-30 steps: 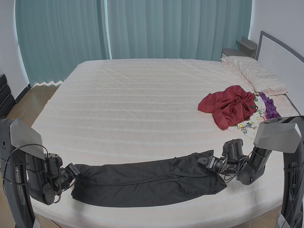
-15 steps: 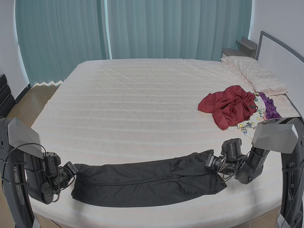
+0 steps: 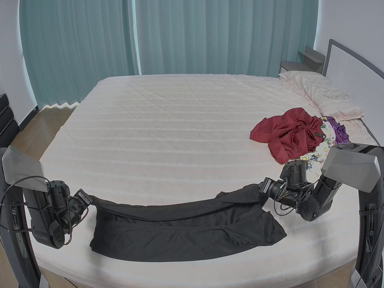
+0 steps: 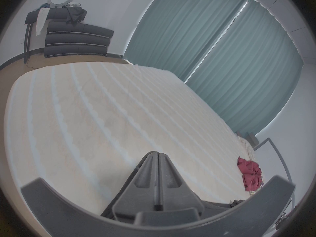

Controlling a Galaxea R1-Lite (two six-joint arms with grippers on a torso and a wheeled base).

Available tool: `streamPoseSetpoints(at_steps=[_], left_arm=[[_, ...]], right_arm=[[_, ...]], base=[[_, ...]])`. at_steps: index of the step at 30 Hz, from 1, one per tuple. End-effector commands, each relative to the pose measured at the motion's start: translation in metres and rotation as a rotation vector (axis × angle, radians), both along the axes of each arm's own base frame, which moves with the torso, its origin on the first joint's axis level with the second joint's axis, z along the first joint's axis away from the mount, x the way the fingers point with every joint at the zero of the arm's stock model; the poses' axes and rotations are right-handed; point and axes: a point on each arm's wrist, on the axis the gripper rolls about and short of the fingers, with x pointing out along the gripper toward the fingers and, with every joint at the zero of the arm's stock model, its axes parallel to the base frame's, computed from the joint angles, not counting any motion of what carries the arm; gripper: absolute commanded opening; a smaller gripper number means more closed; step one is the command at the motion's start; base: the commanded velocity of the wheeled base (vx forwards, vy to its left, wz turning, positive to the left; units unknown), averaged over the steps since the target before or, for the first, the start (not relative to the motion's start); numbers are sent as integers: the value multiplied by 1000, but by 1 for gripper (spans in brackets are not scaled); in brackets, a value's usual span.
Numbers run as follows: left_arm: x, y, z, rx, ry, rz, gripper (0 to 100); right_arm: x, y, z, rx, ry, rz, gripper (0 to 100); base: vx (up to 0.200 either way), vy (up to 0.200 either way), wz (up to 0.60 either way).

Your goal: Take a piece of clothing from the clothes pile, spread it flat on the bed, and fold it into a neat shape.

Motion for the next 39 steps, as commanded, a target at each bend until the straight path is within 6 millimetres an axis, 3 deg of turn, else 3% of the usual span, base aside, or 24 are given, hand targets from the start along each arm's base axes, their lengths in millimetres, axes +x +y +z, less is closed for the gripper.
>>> streamPoseSetpoints(at_steps=[1, 6, 9, 12, 18, 22, 31, 32, 33, 39], left_arm=[[16, 12, 13, 12, -94, 35, 0], [10, 13, 8, 10, -65, 37, 0], [3, 12, -3, 18, -5, 29, 0], [-13, 9, -30, 66, 146, -14, 0], [-24, 6, -48, 67, 240, -38, 0], [-27, 5, -55, 77, 272, -54, 0], [-36, -1, -57, 83, 314, -82, 0], [-37, -2, -57, 83, 315, -85, 100], [-37, -2, -57, 83, 316, -87, 100], [-47, -2, -48, 82, 326, -84, 100]], right_arm=[[11, 2, 10, 20, -54, -8, 0], [-1, -2, 2, 12, -18, -8, 0], [-7, -8, -7, 7, -5, -11, 0], [-15, -11, -19, -12, 40, -9, 0], [-25, -13, -28, -41, 86, 8, 0], [-30, -15, -39, -72, 115, 23, 0], [-35, -17, -40, -76, 131, 24, 0], [-35, -17, -40, -76, 132, 22, 0], [-35, -18, -41, -77, 135, 21, 100], [-35, -22, -32, -70, 118, 5, 100]], base=[[0, 0, 0], [0, 0, 0], [0, 0, 0], [0, 0, 0], [0, 0, 0], [0, 0, 0], [0, 0, 0], [0, 0, 0], [0, 0, 0], [0, 0, 0]])
